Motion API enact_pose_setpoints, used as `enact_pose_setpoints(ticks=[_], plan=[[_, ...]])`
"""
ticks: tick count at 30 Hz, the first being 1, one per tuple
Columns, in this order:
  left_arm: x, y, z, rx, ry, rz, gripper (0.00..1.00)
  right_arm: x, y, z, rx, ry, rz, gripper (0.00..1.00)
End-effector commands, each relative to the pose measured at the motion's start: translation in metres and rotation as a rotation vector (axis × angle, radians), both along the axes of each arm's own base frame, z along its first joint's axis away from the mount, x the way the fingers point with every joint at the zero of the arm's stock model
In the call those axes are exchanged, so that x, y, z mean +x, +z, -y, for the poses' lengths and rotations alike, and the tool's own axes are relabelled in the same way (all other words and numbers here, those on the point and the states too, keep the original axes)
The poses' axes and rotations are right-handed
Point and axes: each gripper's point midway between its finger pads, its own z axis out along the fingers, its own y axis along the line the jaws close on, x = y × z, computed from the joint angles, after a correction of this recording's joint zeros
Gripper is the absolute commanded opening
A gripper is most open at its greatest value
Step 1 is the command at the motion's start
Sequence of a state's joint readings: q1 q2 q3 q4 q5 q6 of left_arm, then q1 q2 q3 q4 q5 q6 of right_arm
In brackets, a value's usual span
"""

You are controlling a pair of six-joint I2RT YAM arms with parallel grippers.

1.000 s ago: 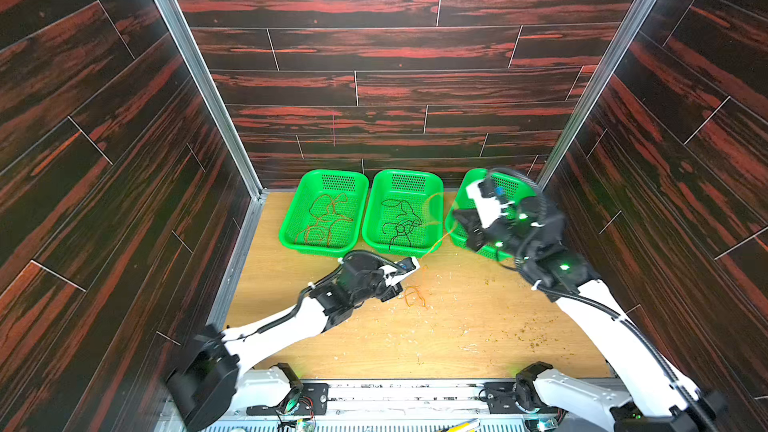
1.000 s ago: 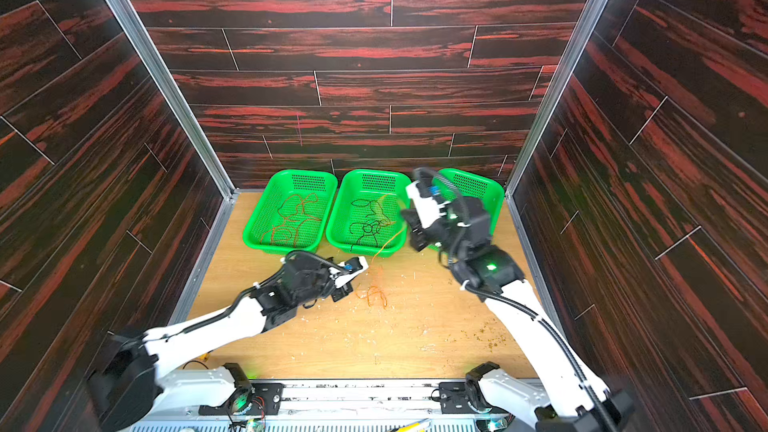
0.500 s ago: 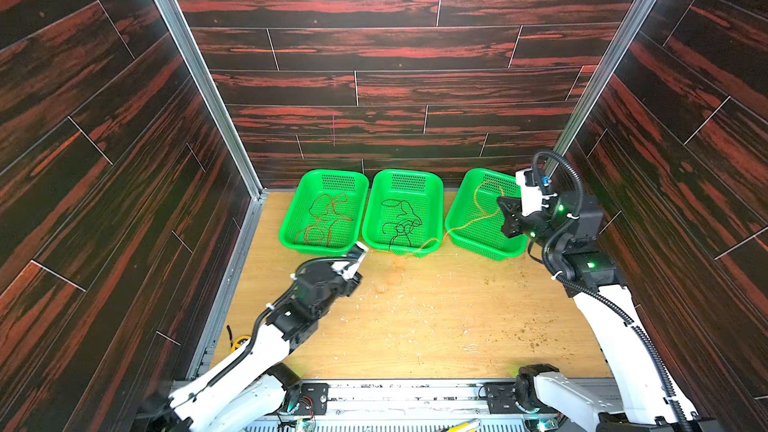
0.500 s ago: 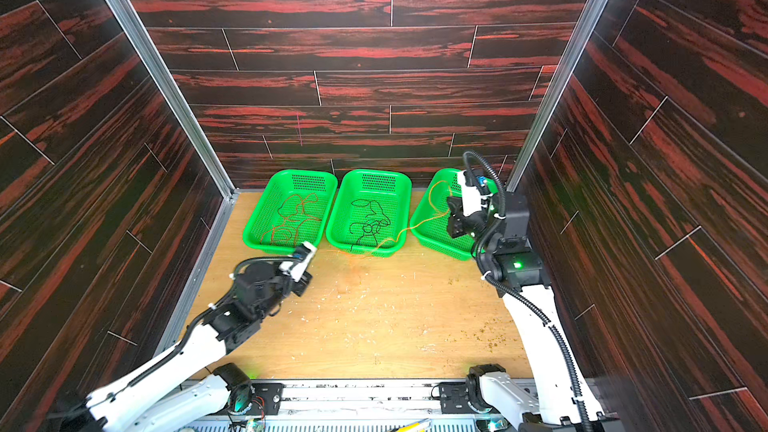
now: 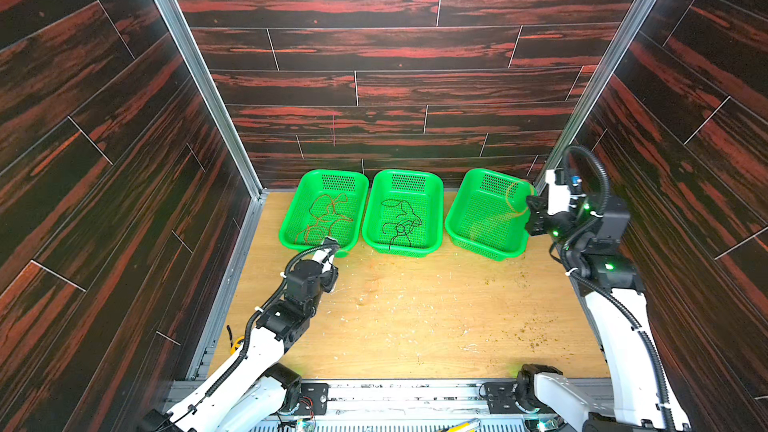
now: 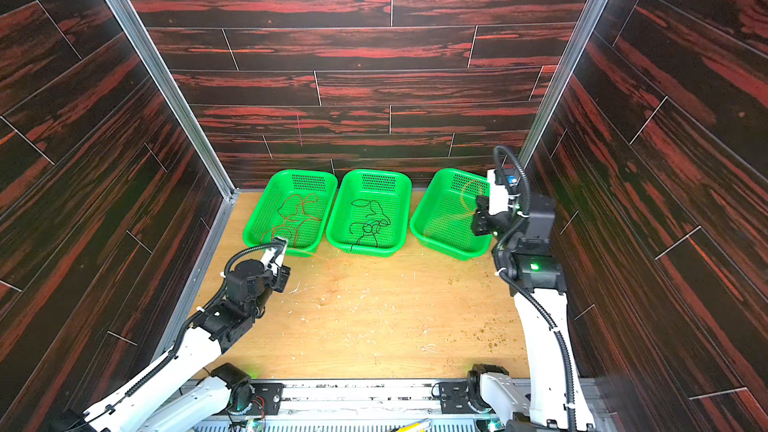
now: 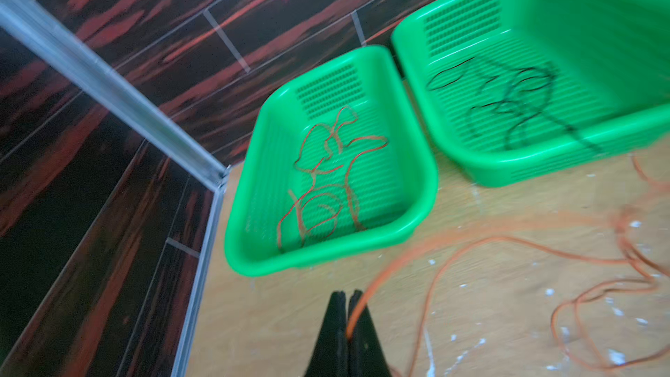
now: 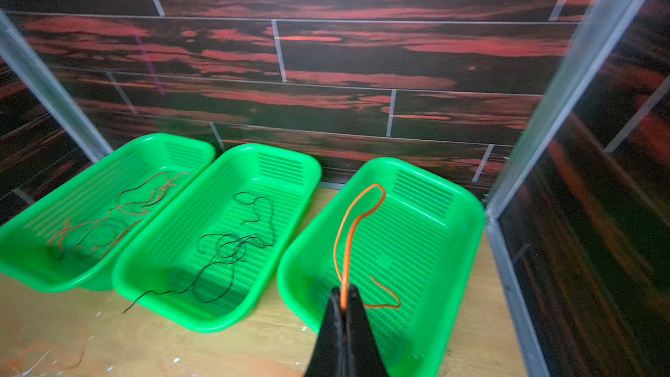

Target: Untangle the cables

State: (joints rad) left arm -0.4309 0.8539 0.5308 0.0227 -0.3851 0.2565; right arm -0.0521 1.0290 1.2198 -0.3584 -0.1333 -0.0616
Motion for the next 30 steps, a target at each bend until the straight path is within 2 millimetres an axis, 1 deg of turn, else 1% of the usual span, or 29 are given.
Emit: enact_pose_setpoints(ticks=[1,3,4,7,8,9,12,16,18,19,20,21,22,23,25,26,27,28,30], plan=[[0.002,0.009,-0.013,-0.007,0.074,0.010,0.00,-0.010,0.003,0.013,-0.016,-0.045,0.006,0.00],[0.001,0.008,-0.020,0.001,0.103,0.004,0.00,-0.012,0.002,0.018,-0.018,-0.061,0.003,0.00],[0.001,0.009,-0.018,-0.008,0.092,0.006,0.00,-0.014,0.002,0.016,-0.017,-0.051,0.007,0.00],[-0.001,0.012,-0.003,-0.044,0.010,0.002,0.00,-0.016,0.002,0.005,-0.002,0.018,0.011,0.00],[-0.001,0.012,-0.003,-0.048,0.011,-0.003,0.00,-0.015,0.002,0.005,0.000,0.017,0.010,0.00],[-0.002,0.012,-0.006,-0.040,0.024,-0.008,0.00,-0.014,0.002,0.006,-0.004,0.009,0.007,0.00],[-0.002,0.009,-0.024,-0.001,0.117,-0.013,0.00,-0.013,0.003,0.020,-0.033,-0.059,-0.003,0.00],[-0.002,0.012,-0.044,-0.030,0.209,0.002,0.00,-0.014,-0.002,0.038,-0.036,-0.138,-0.026,0.00],[-0.001,0.014,-0.052,-0.037,0.236,-0.001,0.00,-0.015,-0.006,0.039,-0.031,-0.135,-0.034,0.00],[-0.001,0.016,-0.053,-0.042,0.235,0.001,0.00,-0.016,-0.008,0.035,-0.025,-0.114,-0.037,0.00],[-0.001,0.018,-0.052,-0.046,0.223,0.004,0.00,-0.017,-0.010,0.028,-0.020,-0.073,-0.039,0.00],[-0.001,0.022,-0.046,-0.052,0.188,0.007,0.00,-0.021,-0.010,0.011,-0.015,0.027,-0.039,0.00],[0.000,0.025,-0.037,-0.065,0.132,0.008,0.00,-0.028,-0.009,-0.010,0.005,0.153,-0.036,0.00],[0.000,0.028,-0.028,-0.081,0.085,0.010,0.00,-0.035,-0.008,-0.027,0.029,0.251,-0.033,0.00],[-0.001,0.034,-0.001,-0.105,-0.076,0.017,0.00,-0.054,-0.015,-0.065,0.070,0.467,-0.047,0.00],[-0.002,0.037,0.006,-0.126,-0.115,0.016,0.00,-0.060,-0.021,-0.078,0.068,0.516,-0.063,0.00],[-0.003,0.040,0.012,-0.141,-0.146,0.015,0.00,-0.065,-0.034,-0.089,0.048,0.546,-0.095,0.00],[-0.003,0.042,0.014,-0.142,-0.157,0.012,0.00,-0.068,-0.048,-0.096,0.021,0.554,-0.132,0.00],[-0.004,0.044,0.014,-0.129,-0.162,0.005,0.00,-0.069,-0.073,-0.102,0.005,0.546,-0.203,0.00]])
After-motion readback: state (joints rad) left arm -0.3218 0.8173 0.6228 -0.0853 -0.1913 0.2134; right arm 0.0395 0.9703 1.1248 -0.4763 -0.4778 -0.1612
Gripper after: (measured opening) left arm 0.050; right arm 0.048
